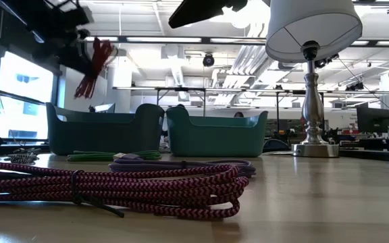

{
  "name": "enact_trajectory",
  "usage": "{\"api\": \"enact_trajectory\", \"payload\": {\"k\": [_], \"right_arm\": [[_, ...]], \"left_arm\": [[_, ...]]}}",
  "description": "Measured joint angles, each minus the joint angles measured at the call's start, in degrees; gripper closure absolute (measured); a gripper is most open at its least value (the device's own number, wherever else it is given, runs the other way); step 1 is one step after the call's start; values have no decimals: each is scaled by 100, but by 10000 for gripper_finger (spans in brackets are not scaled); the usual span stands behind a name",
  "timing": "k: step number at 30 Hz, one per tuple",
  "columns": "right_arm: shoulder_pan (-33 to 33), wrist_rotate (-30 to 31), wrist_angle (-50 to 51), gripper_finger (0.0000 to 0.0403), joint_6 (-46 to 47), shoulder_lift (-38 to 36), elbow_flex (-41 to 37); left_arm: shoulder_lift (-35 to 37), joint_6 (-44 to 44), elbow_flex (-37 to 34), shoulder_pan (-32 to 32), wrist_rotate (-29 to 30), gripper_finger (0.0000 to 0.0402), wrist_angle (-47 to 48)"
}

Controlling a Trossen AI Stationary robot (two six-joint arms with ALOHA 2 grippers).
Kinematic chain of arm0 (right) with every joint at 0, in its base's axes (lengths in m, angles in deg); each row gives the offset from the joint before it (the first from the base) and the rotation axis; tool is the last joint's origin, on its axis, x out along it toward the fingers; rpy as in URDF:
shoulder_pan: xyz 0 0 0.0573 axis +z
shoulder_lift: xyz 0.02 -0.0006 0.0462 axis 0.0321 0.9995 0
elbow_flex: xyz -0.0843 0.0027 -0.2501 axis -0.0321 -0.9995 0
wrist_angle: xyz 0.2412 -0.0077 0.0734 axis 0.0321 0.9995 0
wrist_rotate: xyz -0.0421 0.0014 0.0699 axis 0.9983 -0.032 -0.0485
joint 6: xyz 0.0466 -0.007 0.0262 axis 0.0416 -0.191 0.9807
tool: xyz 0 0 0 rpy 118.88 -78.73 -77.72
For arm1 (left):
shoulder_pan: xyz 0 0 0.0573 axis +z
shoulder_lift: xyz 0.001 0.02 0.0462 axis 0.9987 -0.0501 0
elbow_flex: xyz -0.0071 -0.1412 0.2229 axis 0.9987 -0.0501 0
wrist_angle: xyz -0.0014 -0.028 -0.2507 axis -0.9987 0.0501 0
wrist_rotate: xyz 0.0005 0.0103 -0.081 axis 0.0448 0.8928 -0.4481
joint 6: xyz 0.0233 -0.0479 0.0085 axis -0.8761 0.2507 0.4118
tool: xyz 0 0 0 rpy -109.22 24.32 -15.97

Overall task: Pick & Place USB Port
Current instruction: Put the orange charger cable into the blue bin, then put the black and white charger cable into the green bin

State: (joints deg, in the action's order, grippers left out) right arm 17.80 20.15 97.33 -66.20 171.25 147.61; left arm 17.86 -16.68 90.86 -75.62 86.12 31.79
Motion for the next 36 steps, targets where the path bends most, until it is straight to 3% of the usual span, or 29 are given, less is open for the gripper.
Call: {"api": "enact_trajectory", "payload": {"k": [3, 11, 15, 18, 26, 30, 36], "right_arm": [[2, 26, -13, 247, 2, -2, 0], [4, 26, 117, 230, 196, -4, 0], [2, 29, 273, 230, 205, -4, 0], [19, 4, 385, 230, 201, -4, 0], [116, -499, 629, 230, 105, -4, -2], [104, -490, 744, 228, 112, -4, -2], [133, -507, 757, 226, 215, -4, -2]], "left_arm": [[-318, -6, 1, 112, -3, 351, 140], [-853, -117, 2, 293, 469, 203, 178], [-852, -309, 229, 312, 416, 173, 405], [-850, -422, 700, 312, 50, 171, 1011], [-887, -1037, 2401, 159, -2039, 211, 3323], [-852, -1007, 2518, -329, -2428, 238, 3795], [-900, -404, 2180, -1135, -2467, 259, 4008]]}}
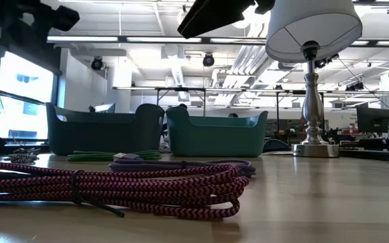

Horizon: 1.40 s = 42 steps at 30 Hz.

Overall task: Pick & Place USB Port
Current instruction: Put the black and white charger cable into the green bin

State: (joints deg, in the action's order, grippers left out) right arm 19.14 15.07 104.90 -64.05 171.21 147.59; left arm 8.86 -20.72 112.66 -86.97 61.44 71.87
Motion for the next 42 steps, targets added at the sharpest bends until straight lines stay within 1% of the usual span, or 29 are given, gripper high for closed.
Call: {"api": "enact_trajectory", "payload": {"k": [3, 10, 13, 18, 22, 27, 32, 38, 42], "right_arm": [[43, 4, -5, 226, 103, 0, 0], [79, -22, 17, 226, 333, 0, 0], [77, -112, 38, 226, 430, 0, 0], [128, -236, 42, 226, 432, 0, 0], [196, -234, 109, 226, 432, 0, 0], [273, -224, 245, 226, 441, 0, 0], [302, -223, 368, 226, 549, 0, 0], [337, -250, 387, 226, 577, 0, 0], [406, -254, 387, 226, 578, 0, 0]], "left_arm": [[-51, 77, -233, -308, 55, 259, -107], [-316, 240, -901, -763, 584, 259, -486], [-584, 280, -912, -819, 683, 259, -575], [-1005, 429, -925, -819, 683, 259, -822], [-1414, 436, -936, -816, 692, 259, -710], [-1838, 752, -936, -815, 1002, 259, -459], [-2084, 794, -936, -815, 974, 259, -352], [-2165, 861, -959, -815, 889, 259, -673], [-2164, 1010, -1283, -812, 532, 259, -1083]]}}
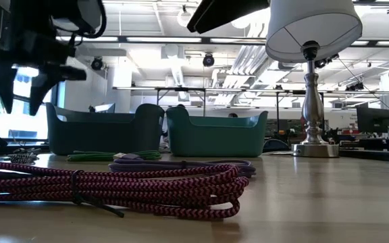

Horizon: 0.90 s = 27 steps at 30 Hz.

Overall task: Pick & Place USB Port
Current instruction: Put the black and white charger cable into the green bin

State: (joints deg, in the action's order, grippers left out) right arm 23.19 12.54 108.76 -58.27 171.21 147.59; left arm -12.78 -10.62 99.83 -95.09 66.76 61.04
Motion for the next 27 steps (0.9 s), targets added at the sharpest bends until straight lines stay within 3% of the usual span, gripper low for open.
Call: {"api": "enact_trajectory", "payload": {"k": [8, 27], "right_arm": [[73, 1, 6, 226, -1, 0, 0], [73, -10, 4, 226, -21, 0, 0]], "left_arm": [[4, 173, -777, -2, -186, 259, -485], [4, 426, -813, 0, 233, 259, -912]]}}
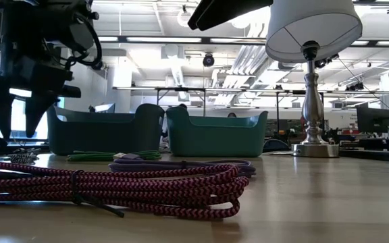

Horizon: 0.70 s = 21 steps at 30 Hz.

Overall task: Pick & Place USB Port
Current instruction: Put the black and white charger cable into the green bin

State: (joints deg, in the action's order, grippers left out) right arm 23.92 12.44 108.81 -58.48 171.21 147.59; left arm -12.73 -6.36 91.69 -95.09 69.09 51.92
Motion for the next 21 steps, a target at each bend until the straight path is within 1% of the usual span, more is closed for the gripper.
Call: {"api": "enact_trajectory", "payload": {"k": [5, 9, 12, 21], "right_arm": [[4, -202, 0, 226, 19, 0, 0], [4, -235, 4, 226, 81, 0, 0], [4, -235, 7, 226, 84, 0, 0], [4, -235, 7, 226, 128, 0, 0]], "left_arm": [[0, 51, 0, 1, 0, 259, -40], [0, 57, -79, 4, -87, 259, -514], [0, 59, -207, 4, -81, 259, -806], [-4, 188, -725, 4, -85, 259, -1275]]}}
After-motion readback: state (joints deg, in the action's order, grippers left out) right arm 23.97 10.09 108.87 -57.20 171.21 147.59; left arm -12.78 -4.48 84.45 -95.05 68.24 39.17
